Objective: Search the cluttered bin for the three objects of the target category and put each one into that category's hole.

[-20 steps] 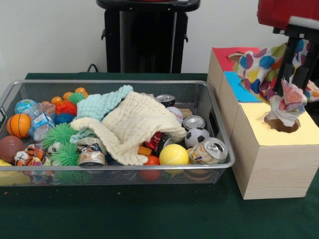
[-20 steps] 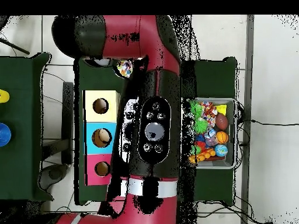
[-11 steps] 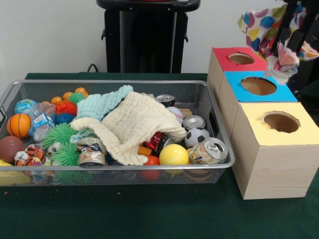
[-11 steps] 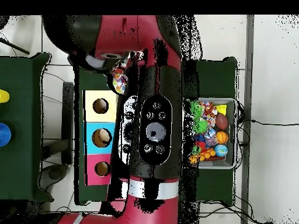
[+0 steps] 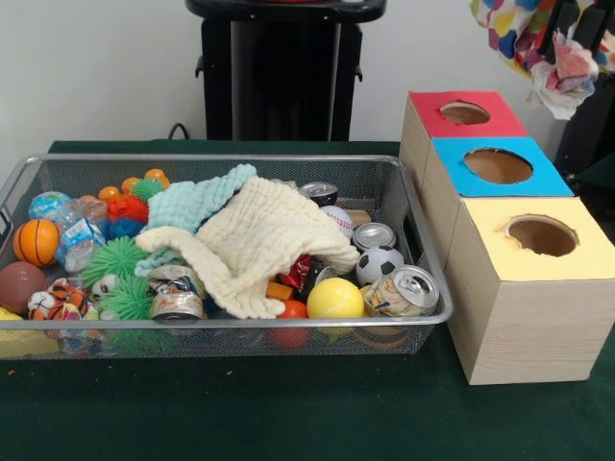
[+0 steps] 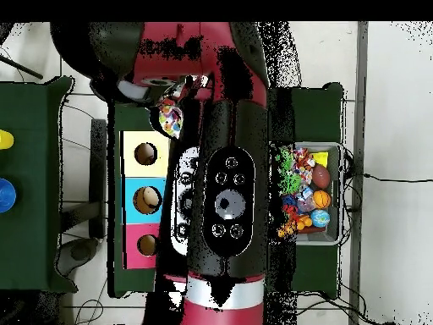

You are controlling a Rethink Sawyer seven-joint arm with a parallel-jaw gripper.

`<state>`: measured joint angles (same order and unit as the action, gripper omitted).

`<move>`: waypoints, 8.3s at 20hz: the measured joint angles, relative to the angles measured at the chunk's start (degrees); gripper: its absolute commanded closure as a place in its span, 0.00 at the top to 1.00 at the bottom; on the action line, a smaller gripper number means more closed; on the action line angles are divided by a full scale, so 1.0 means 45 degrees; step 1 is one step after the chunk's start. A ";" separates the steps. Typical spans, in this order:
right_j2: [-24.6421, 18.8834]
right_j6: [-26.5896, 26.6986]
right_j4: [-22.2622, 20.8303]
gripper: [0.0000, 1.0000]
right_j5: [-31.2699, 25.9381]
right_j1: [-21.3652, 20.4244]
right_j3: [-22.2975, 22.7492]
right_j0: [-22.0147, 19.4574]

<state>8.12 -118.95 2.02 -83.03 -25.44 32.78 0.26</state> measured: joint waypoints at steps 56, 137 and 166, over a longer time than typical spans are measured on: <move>-0.0963 0.0000 -0.1742 0.00 0.6316 -0.3260 0.7490 -0.0284; -0.1118 -0.0005 -0.1529 0.00 1.0354 -0.2220 0.9353 0.0806; -0.0421 -0.0008 -0.1522 0.00 1.1891 -0.2229 1.0596 0.2205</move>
<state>6.22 -118.99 -4.83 -29.52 -35.47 80.47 10.18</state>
